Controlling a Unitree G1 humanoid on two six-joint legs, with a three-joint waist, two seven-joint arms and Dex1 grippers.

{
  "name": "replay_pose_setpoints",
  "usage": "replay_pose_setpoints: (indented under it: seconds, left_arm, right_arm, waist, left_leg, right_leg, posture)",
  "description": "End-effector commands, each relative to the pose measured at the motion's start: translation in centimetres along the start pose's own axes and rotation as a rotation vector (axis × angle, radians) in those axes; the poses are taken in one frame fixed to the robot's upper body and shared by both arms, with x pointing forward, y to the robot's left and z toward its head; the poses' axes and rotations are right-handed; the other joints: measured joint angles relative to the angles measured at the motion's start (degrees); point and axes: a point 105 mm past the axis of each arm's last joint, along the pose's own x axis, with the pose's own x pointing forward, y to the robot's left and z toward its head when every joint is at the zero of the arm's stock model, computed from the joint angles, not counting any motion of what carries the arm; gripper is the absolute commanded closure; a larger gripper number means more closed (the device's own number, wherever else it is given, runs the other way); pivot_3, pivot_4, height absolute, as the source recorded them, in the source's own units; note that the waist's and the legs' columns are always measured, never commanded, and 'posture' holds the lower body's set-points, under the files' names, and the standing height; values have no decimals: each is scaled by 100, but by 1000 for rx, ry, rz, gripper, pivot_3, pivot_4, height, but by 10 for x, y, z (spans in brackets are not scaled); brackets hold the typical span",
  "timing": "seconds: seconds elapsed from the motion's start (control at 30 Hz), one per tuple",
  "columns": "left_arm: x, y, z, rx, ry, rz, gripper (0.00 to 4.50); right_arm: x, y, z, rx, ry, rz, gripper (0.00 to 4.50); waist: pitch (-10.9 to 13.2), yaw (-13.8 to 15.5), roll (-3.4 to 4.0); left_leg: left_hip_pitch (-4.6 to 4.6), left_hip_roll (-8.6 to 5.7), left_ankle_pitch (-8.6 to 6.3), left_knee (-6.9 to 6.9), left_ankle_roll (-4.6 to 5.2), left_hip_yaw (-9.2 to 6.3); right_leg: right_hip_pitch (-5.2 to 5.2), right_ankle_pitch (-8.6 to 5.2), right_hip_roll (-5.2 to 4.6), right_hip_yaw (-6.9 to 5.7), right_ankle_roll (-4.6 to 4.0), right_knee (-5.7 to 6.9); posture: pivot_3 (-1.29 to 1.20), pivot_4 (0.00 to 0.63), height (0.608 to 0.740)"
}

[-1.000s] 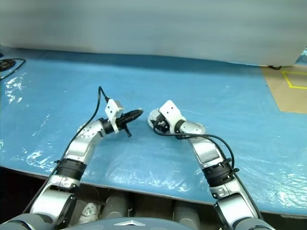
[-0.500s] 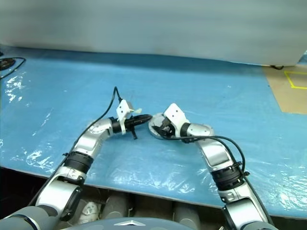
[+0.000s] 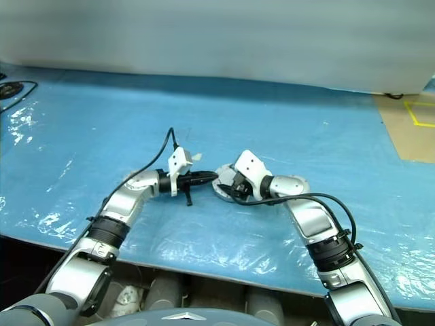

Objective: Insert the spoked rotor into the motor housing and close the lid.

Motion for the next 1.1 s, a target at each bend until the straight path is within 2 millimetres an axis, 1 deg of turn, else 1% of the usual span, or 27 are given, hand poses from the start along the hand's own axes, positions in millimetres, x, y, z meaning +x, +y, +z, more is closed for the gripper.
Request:
replay_pose_setpoints:
  seconds: [0.03,0.17,0.23,0.3,0.33,0.43,0.57,0.63,0.73,0.8,0.87,0.97,1.03,1.1]
  left_arm:
    - [4,-12,-5,21,38,-64,4500]
    - [2,-13,-8,26,57,-69,4500]
    - [3,-13,-9,25,61,-71,4500]
    - [3,-14,-10,24,64,-73,4500]
    - [3,-14,-10,23,63,-73,4500]
    - [4,-14,-10,22,61,-71,4500]
    - [4,-14,-9,22,57,-68,4500]
    - [5,-13,-9,21,56,-66,4500]
    - [4,-13,-10,22,58,-66,4500]
    - [5,-14,-10,21,58,-67,4500]
    - [5,-14,-10,22,58,-68,4500]
    - [5,-14,-10,23,57,-69,4500]
    - [6,-15,-10,23,58,-72,4500]
    - [6,-15,-10,23,58,-75,4500]
  right_arm:
    - [4,19,-18,34,61,91,1514]
    - [3,20,-17,40,57,95,1514]
    - [3,19,-14,53,36,90,790]
    - [3,18,-10,70,12,87,215]
    - [3,17,-8,74,-1,75,6]
    - [3,9,0,83,-49,37,6]
    - [-1,9,18,133,-145,62,6]
    - [-3,5,29,151,-199,53,6]
    - [-6,-7,40,145,-262,-1,6]
    - [-8,-16,44,139,-286,-45,6]
    - [-9,-25,40,153,-267,-96,6]
    - [-11,-34,28,199,-215,-134,6]
    - [-12,-38,15,223,-151,-154,6]
    - [-13,-43,2,301,-95,-181,6]
  waist:
    - [0,0,0]
    - [0,-1,0]
    - [0,0,0]
    - [0,-2,0]
    - [0,-3,0]
    - [0,-3,0]
    - [0,-1,1]
    - [1,1,1]
    - [1,3,1]
    - [1,8,1]
    - [1,20,1]
    - [1,31,1]
    - [1,35,1]
    - [1,37,1]
  left_leg:
    - [1,0,0,0,0,0]
    - [2,0,0,0,0,0]
    - [2,0,0,0,0,0]
    - [2,0,0,0,0,0]
    - [2,0,-1,0,1,0]
    - [3,0,-2,0,2,0]
    - [1,0,-7,1,12,0]
    - [0,-1,-9,0,15,0]
    - [-6,0,-9,0,16,0]
    - [-15,-1,-8,1,14,0]
    - [-28,-1,-1,3,2,1]
    - [-30,-1,1,4,-1,3]
    - [-33,-1,1,3,-1,4]
    - [-36,-2,2,3,-2,4]
  right_leg:
    - [1,0,0,0,0,0]
    - [1,0,0,0,0,0]
    - [1,-1,0,0,0,0]
    - [1,-1,0,0,-1,0]
    - [1,-1,0,0,-1,0]
    - [1,-1,0,1,-1,0]
    - [-2,-2,-1,2,-2,-3]
    - [-3,-2,-2,2,-2,-4]
    - [-8,-2,-2,2,-2,-4]
    - [-15,-2,-2,1,-2,-3]
    - [-26,-1,-2,1,-2,-2]
    - [-27,-1,-2,1,-2,-2]
    - [-29,-1,-2,0,-2,-2]
    - [-30,-1,-1,-1,-2,-2]
  posture:
    - [0,150,740]
    - [0,150,740]
    - [0,150,740]
    - [0,150,740]
    - [0,150,740]
    - [0,150,740]
    - [0,150,740]
    - [0,150,740]
    - [0,150,740]
    - [0,150,740]
    - [0,150,740]
    - [0,150,740]
    - [0,150,740]
    - [0,150,740]
